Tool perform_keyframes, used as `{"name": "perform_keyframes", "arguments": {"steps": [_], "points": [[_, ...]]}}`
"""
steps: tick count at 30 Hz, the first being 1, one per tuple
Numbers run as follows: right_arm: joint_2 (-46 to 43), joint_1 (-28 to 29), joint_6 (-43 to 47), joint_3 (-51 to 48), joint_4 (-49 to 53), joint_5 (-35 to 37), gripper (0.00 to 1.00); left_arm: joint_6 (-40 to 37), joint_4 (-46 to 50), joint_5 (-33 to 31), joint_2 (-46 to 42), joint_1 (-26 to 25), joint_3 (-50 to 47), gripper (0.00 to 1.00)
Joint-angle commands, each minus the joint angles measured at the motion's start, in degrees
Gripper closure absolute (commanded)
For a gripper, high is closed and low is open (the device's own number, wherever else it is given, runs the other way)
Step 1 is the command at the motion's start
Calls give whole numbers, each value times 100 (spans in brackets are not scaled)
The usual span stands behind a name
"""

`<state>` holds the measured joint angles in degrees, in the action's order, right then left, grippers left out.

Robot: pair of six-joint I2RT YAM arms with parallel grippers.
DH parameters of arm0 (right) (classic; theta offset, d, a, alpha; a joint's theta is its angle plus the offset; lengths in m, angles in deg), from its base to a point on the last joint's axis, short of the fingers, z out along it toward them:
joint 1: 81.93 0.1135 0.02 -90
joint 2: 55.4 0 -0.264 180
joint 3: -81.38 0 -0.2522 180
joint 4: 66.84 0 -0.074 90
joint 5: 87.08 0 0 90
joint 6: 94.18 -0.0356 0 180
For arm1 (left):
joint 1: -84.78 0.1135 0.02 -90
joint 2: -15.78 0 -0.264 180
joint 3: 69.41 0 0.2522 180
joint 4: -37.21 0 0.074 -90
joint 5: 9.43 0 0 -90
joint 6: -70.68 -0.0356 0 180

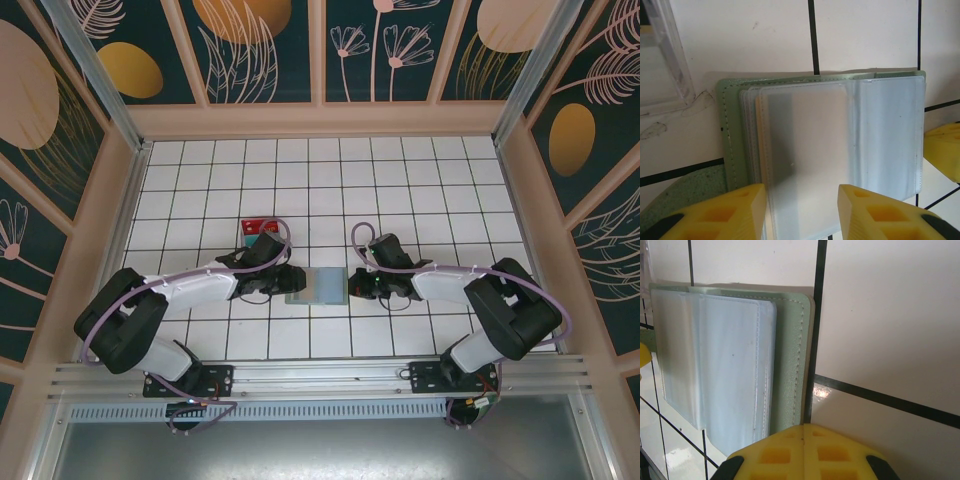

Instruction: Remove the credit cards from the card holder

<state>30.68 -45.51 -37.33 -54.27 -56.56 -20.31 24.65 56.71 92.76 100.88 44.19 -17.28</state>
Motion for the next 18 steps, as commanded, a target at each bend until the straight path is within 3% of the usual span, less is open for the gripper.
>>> {"name": "perform_keyframes", "arguments": {"steps": [1, 14, 18], "points": [[205, 13, -8, -79, 10, 68, 100, -4, -65, 83, 146, -14, -36, 57], [241, 7, -8, -72, -3, 55, 100, 6, -352, 434, 401, -29, -41, 56], [250, 13, -8, -62, -4, 53, 100, 7, -432, 520, 498, -87, 32, 51]]}}
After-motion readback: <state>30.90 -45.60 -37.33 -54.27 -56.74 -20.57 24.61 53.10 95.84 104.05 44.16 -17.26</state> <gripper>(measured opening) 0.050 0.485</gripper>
